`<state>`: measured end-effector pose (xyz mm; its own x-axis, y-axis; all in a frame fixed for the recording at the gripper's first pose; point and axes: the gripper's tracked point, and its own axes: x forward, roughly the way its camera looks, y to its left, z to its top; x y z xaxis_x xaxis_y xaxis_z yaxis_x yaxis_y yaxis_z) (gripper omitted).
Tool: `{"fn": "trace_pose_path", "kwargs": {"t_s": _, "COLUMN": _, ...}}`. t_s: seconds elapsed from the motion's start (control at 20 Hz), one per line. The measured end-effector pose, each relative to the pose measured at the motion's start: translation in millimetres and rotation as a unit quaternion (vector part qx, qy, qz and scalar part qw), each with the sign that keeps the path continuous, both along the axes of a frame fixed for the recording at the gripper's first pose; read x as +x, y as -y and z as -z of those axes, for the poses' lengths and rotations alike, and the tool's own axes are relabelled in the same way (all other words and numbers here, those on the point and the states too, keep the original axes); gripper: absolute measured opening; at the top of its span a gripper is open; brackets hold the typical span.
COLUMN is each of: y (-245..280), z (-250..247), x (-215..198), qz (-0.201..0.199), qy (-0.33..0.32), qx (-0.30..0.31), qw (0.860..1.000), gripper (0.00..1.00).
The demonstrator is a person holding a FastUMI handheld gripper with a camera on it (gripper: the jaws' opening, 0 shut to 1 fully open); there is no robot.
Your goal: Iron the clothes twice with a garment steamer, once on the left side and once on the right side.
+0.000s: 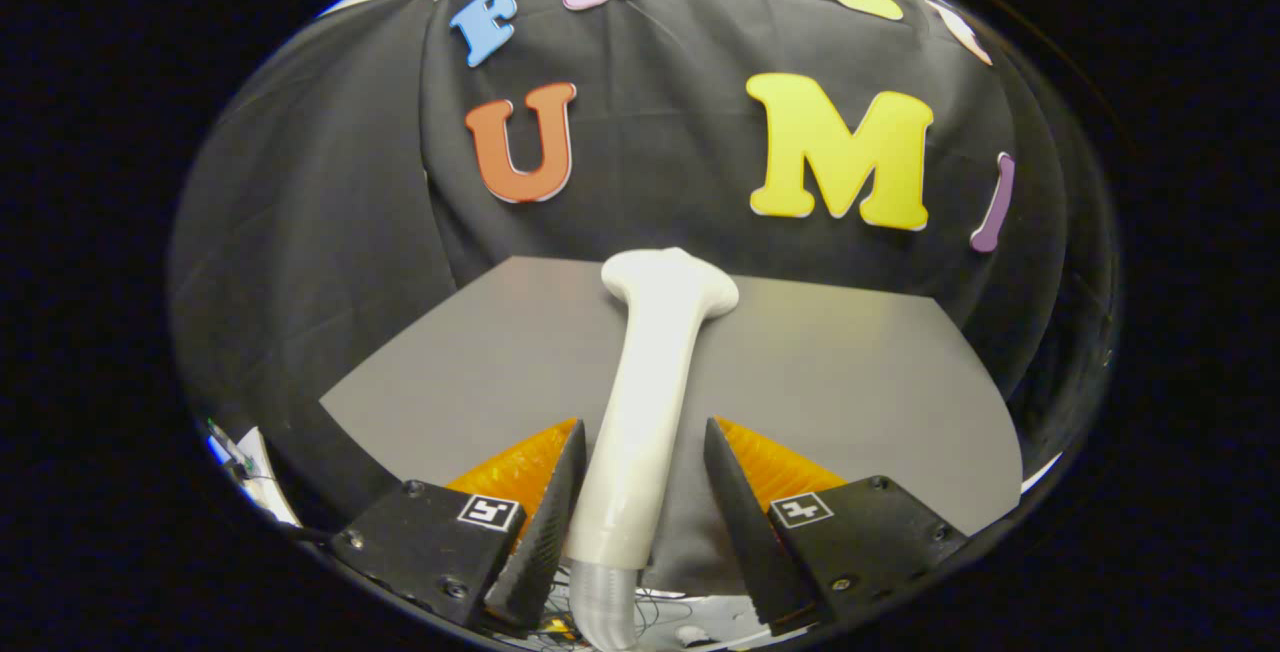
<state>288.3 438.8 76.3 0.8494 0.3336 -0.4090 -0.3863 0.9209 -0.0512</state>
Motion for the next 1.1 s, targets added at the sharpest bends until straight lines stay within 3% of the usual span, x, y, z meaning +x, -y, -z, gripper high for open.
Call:
{"fn": "trace_pose_path", "kwargs": {"t_s": 0.2, "y": 1.4, "z": -0.4, "x": -0.1, "qz": 0.024, "qy": -0.027, "qx": 0.016, "qw": 0.999, "gripper": 0.73}}
{"fn": "trace_pose_path", "kwargs": {"t_s": 0.25, "y": -1.6, "z": -1.1, "x": -2.4, "qz": 0.014, "qy": -0.038, "qx": 0.031, "qw": 0.999, "gripper": 0.7}}
{"fn": "trace_pose_path", "kwargs": {"t_s": 0.35, "y": -7.1, "z": -1.0, "x": -3.2, "qz": 0.019, "qy": -0.055, "qx": 0.046, "qw": 0.997, "gripper": 0.48}}
{"fn": "trace_pose_path", "kwargs": {"t_s": 0.55, "y": -4.8, "z": -5.9, "x": -3.7, "qz": 0.018, "qy": -0.049, "qx": 0.053, "qw": 0.997, "gripper": 0.37}}
{"fn": "trace_pose_path", "kwargs": {"t_s": 0.8, "y": 13.6, "z": -46.6, "x": -16.5, "qz": 0.021, "qy": 0.021, "qx": 0.059, "qw": 0.998, "gripper": 0.36}}
{"fn": "trace_pose_path", "kwargs": {"t_s": 1.1, "y": 88.1, "z": -116.9, "x": -85.7, "qz": 0.032, "qy": 0.094, "qx": 0.093, "qw": 0.991, "gripper": 0.36}}
